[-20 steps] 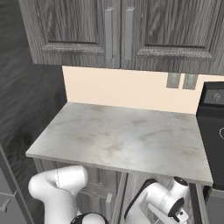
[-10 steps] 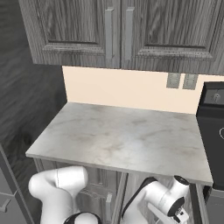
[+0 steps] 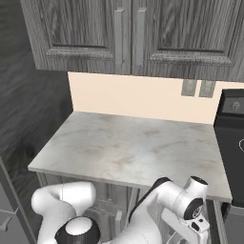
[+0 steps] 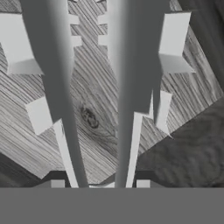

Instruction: Take the tongs from the drawer on the right and place them on the dining counter next to the tray containing the hot dog.

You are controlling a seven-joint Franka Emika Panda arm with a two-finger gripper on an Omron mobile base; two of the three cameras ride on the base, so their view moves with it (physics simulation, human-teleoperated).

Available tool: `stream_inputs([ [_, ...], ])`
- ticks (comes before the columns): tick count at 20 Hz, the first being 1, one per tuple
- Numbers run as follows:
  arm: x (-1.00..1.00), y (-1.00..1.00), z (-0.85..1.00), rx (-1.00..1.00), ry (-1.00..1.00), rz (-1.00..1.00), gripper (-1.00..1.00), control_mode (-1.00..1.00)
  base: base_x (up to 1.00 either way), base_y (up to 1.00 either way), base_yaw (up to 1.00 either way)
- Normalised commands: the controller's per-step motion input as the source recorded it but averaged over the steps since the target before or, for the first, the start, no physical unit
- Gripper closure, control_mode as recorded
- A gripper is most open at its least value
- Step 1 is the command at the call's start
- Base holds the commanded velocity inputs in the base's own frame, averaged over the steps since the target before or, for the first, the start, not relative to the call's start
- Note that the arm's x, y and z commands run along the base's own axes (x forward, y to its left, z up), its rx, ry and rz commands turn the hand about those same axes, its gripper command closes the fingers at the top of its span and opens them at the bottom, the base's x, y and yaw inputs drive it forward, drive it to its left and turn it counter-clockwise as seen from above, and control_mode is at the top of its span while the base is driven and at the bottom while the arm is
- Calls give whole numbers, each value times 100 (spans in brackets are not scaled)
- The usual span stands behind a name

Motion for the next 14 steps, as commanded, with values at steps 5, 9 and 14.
stream_inputs([
  [5, -46, 0, 55, -2, 13, 0, 100, -100, 0, 0, 0],
  [9, -31, 0, 84, -1, 3, 0, 100, -100, 0, 0, 0],
  [14, -23, 0, 82, 0, 0, 0, 100, -100, 0, 0, 0],
])
